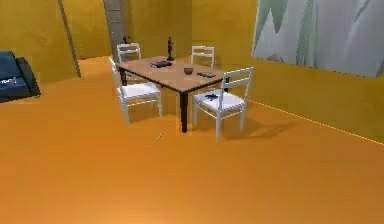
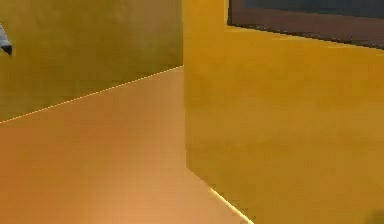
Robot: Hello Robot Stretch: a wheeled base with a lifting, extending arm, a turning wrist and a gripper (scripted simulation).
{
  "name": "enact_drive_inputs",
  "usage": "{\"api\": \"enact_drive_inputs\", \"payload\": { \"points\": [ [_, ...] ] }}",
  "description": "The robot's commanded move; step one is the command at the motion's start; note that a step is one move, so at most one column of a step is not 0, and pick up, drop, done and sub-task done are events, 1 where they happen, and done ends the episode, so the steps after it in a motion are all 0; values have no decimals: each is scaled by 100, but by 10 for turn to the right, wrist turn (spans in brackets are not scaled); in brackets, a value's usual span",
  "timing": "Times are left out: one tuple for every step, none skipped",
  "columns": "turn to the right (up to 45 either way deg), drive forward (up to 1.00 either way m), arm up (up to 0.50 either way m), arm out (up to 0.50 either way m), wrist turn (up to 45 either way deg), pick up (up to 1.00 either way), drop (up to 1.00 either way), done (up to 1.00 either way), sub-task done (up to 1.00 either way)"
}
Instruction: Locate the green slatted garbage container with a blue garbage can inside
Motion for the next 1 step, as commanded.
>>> {"api": "enact_drive_inputs", "payload": {
  "points": [
    [-360, 0, 0, 0, 0, 0, 0, 0, 0]
  ]
}}
